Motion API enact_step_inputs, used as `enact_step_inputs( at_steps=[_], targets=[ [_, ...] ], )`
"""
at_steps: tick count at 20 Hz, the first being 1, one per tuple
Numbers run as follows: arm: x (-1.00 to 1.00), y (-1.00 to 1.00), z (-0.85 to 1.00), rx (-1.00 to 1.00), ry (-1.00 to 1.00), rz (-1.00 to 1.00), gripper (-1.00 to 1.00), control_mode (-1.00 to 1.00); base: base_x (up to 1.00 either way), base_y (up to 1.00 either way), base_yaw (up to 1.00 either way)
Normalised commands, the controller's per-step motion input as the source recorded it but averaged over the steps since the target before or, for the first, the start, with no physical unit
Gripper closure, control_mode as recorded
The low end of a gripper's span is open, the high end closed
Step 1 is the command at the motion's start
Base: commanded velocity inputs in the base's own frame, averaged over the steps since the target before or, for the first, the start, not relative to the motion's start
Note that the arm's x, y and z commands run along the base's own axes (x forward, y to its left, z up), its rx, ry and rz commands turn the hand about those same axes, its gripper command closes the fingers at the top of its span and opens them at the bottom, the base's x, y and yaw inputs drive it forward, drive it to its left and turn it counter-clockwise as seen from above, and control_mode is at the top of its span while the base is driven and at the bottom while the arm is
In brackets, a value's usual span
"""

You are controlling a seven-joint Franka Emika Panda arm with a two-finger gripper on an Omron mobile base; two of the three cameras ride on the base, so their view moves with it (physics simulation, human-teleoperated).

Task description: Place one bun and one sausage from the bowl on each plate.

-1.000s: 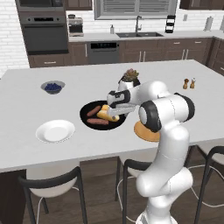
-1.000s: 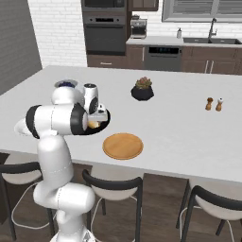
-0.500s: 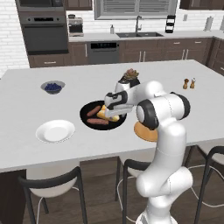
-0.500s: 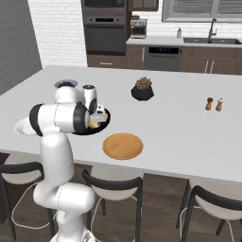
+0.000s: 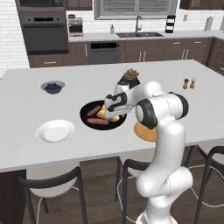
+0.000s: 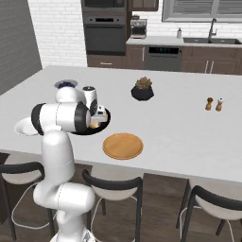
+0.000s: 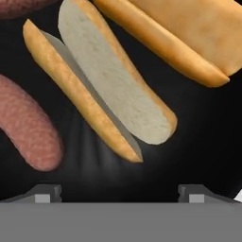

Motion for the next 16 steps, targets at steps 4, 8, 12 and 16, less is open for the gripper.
enact_step_inputs(
  at_steps=[4, 8, 12, 16],
  targets=[
    [0.24, 0.02, -0.1, -0.03, -0.06, 0.0, -1.0, -1.0, 0.0, 0.0, 0.0],
    [0.11, 0.02, -0.1, -0.06, -0.13, 0.0, -1.0, -1.0, 0.0, 0.0, 0.0],
    [0.06, 0.08, -0.17, -0.02, -0.07, 0.0, -1.0, -1.0, 0.0, 0.0, 0.0],
    [0.19, 0.0, -0.24, 0.0, 0.0, 0.0, -1.0, -1.0, 0.0, 0.0, 0.0]
  ],
)
